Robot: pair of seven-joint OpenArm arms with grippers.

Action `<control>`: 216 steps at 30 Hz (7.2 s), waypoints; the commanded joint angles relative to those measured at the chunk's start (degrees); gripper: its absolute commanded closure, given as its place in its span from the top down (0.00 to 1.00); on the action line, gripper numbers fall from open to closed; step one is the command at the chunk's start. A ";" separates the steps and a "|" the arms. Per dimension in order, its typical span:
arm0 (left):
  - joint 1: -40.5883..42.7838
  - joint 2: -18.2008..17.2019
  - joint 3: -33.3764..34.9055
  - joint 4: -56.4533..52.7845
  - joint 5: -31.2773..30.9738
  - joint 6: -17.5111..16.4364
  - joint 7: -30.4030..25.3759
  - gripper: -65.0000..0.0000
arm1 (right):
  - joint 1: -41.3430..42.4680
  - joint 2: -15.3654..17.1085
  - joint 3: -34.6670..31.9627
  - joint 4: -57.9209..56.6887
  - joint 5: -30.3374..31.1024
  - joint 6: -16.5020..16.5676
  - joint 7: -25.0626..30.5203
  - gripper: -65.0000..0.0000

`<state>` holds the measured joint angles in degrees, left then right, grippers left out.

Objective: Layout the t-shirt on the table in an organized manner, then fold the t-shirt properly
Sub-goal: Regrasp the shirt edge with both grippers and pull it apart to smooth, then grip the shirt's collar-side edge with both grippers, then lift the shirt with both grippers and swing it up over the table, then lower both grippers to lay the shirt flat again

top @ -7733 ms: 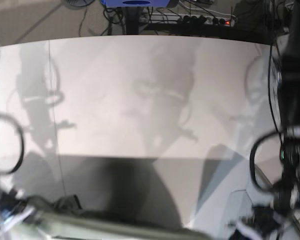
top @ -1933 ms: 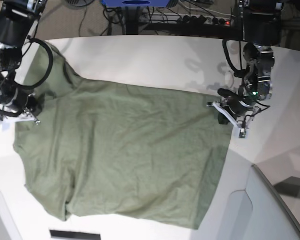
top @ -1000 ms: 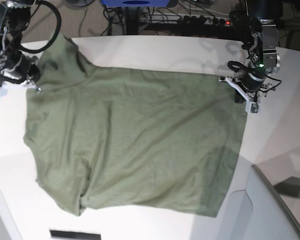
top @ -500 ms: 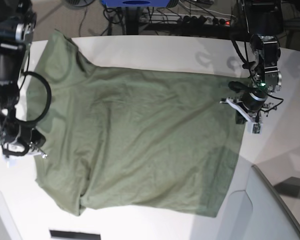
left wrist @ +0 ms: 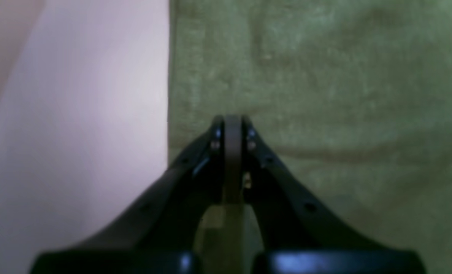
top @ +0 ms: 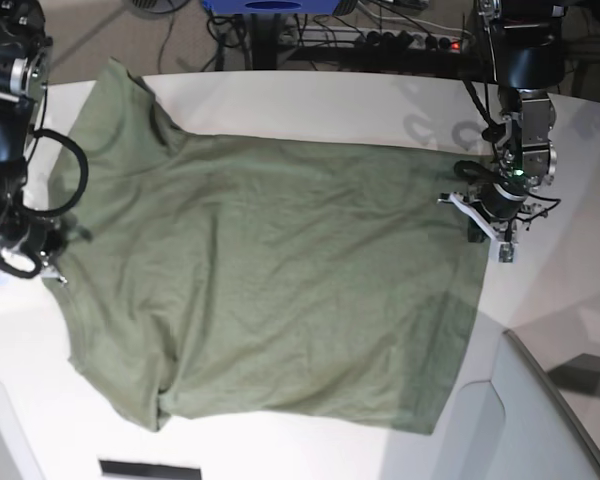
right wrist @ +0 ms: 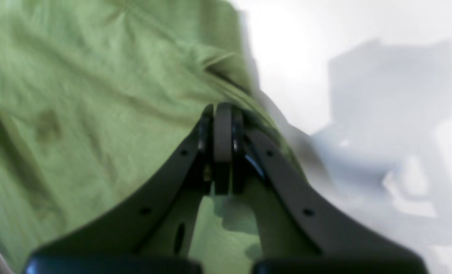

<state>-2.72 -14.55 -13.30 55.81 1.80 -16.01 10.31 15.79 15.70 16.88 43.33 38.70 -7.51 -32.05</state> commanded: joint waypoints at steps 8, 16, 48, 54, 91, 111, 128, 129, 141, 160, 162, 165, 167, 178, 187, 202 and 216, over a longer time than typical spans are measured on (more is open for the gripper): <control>-0.75 0.61 -0.02 0.41 2.72 0.32 0.73 0.00 | -3.79 1.04 2.41 5.24 -2.35 -9.15 -0.08 0.00; -0.84 0.70 -0.37 1.02 2.64 0.32 0.73 0.00 | -5.55 -0.28 1.97 12.89 -2.35 -3.09 -1.66 0.00; 12.26 0.52 -0.63 17.11 2.55 0.32 1.17 0.00 | -25.33 -7.92 5.31 45.59 -2.17 -7.92 -16.25 0.00; 12.88 0.88 -5.91 25.73 2.28 0.32 7.15 0.00 | -24.54 -7.48 4.35 56.14 -2.35 -7.83 -27.51 0.00; 24.04 -0.18 -19.18 15.44 -34.81 -13.40 18.75 0.85 | -27.53 -8.98 20.26 34.78 -2.17 10.54 -18.19 0.81; 19.56 1.84 -15.14 13.07 -34.46 -14.63 18.75 0.83 | -26.74 -9.42 17.27 34.25 -2.35 14.41 -18.10 0.64; 21.23 -3.87 -16.28 29.42 -34.46 -14.10 19.36 0.00 | -28.58 -9.51 21.05 51.66 -2.17 14.15 -28.74 0.00; 22.11 -4.14 -16.37 31.53 -34.46 -14.10 19.36 0.00 | -28.76 -9.68 21.75 54.56 -2.08 14.15 -30.32 0.00; 26.94 -2.90 -27.27 48.76 -34.37 -14.10 19.36 0.00 | -31.57 -13.29 29.14 71.88 -2.08 14.32 -37.53 0.00; -15.34 -10.29 6.14 19.31 -23.30 -2.50 19.36 0.00 | 10.10 8.34 7.16 21.86 -2.52 13.97 -22.94 0.00; -22.55 -10.20 8.25 15.18 -22.42 -2.50 19.36 0.00 | 15.72 10.19 2.94 18.78 -2.52 13.97 -20.12 0.00; -34.95 -10.20 12.11 9.02 -22.07 -2.50 19.36 0.00 | 23.90 13.00 -1.46 17.20 -2.52 13.97 -15.99 0.00; -43.12 -10.20 14.57 6.21 -22.07 -2.41 19.36 0.00 | 29.09 14.67 -2.25 17.90 -2.43 13.97 -14.67 0.00; -62.47 -10.90 15.89 13.86 -22.15 -0.47 28.68 0.00 | 43.15 19.77 -2.42 33.02 -2.17 14.06 -26.01 0.00; -30.73 -9.50 10.88 22.12 -21.89 -0.47 28.60 0.00 | 14.32 11.77 -1.90 31.26 -2.43 14.06 -20.21 0.00; -5.23 -6.25 9.56 20.80 -11.08 -0.47 21.30 0.00 | -7.57 2.80 -1.90 23.44 -2.26 14.06 -12.83 0.00; 2.15 -6.33 6.40 21.16 -10.99 -0.47 21.12 0.00 | -16.89 2.80 -1.90 30.56 -2.17 13.97 -15.02 0.00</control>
<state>0.12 -20.05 -6.46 75.90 -9.02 -16.67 32.38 -1.98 17.69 14.63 73.06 35.94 6.48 -47.62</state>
